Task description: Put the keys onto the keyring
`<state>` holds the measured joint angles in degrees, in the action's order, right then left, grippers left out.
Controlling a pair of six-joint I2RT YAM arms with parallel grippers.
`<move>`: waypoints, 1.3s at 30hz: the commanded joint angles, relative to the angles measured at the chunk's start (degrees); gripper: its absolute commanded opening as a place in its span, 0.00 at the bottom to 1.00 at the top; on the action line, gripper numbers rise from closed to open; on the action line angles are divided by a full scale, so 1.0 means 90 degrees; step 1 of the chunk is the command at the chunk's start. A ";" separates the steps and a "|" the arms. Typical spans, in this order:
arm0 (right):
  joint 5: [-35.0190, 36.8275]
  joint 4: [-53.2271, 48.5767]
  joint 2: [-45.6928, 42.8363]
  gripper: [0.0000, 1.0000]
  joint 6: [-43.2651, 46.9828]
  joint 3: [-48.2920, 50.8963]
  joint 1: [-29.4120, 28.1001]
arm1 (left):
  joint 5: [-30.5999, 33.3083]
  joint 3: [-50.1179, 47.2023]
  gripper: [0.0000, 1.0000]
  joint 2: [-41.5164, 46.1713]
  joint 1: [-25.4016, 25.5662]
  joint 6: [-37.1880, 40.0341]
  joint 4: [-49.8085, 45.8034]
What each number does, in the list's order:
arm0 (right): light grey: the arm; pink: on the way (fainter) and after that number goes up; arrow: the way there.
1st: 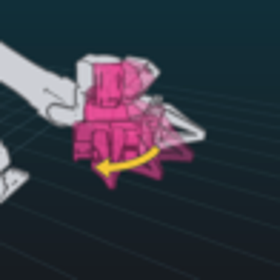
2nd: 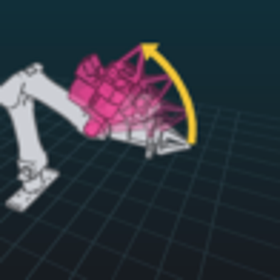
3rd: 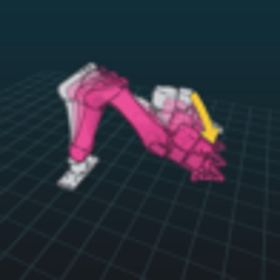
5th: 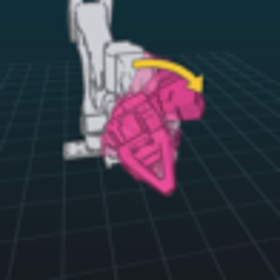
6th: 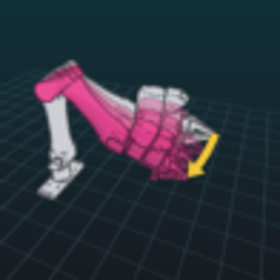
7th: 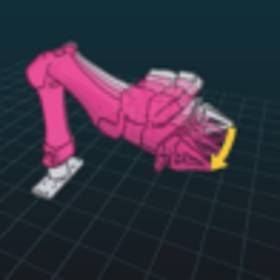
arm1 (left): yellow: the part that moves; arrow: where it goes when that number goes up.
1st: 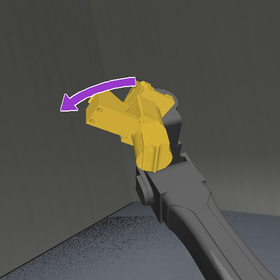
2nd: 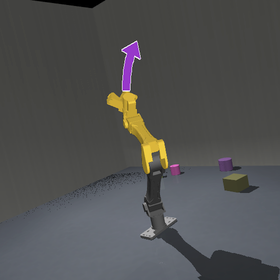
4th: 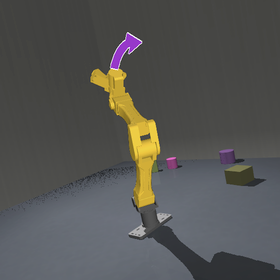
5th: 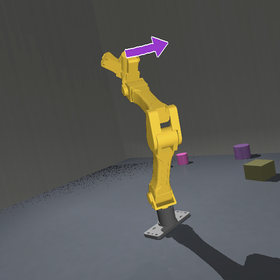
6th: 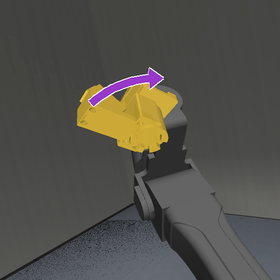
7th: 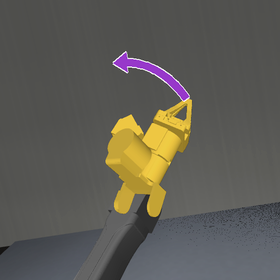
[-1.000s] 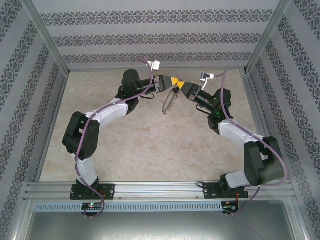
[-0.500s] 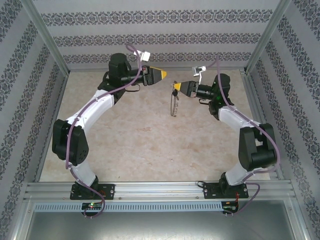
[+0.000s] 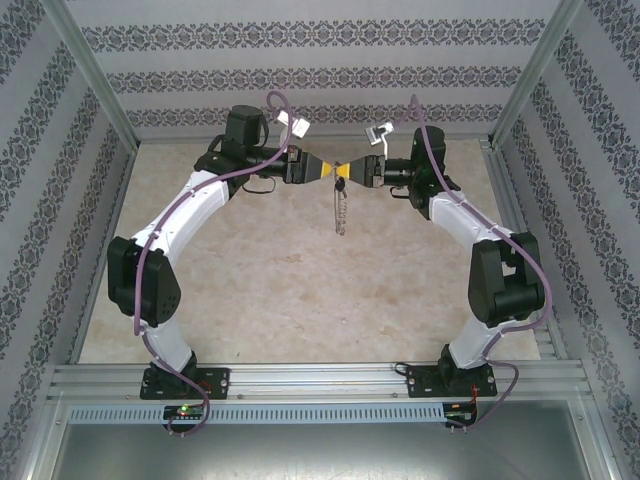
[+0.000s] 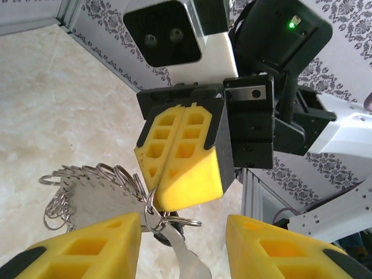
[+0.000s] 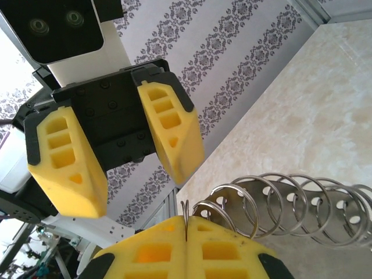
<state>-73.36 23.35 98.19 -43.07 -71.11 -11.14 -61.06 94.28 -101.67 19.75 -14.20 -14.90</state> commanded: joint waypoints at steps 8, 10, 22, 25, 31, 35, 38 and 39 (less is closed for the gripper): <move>0.2606 -0.7692 0.0542 0.00 0.5530 -0.3420 -0.0927 | -0.0137 0.0199 0.43 0.0039 -0.0293 0.0423 -0.0532; 0.2521 -0.8081 0.0864 0.00 0.5691 -0.3932 -0.1008 | -0.0140 0.0170 0.42 0.0065 -0.0332 0.0435 -0.0523; 0.1433 -0.7545 0.1096 0.00 0.5430 -0.4037 -0.0811 | -0.0411 -0.0162 0.42 0.0427 -0.0883 0.0559 -0.0502; 0.1197 -0.7455 0.1114 0.00 0.5402 -0.4027 -0.0774 | -0.0581 -0.0130 0.39 0.0365 -0.0914 0.0681 -0.0623; 0.1110 -0.7426 0.1169 0.00 0.5334 -0.4159 -0.0784 | -0.1001 -0.0065 0.36 0.0118 -0.0906 0.0752 -0.0719; 0.1056 -0.7415 0.1201 0.00 0.5295 -0.4272 -0.0813 | -0.1165 0.0022 0.36 -0.0085 -0.0867 0.0711 -0.0694; 0.1052 -0.7400 0.1231 0.00 0.5281 -0.4315 -0.0843 | -0.1227 0.0082 0.36 -0.0232 -0.0804 0.0670 -0.0650; 0.1034 -0.7396 0.1238 0.00 0.5275 -0.4316 -0.0853 | -0.1233 0.0109 0.35 -0.0279 -0.0781 0.0669 -0.0650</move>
<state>-60.99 -43.97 108.55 4.29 -107.79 -18.52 -69.56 93.41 -102.59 11.92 -9.15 -20.23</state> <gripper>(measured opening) 0.063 0.355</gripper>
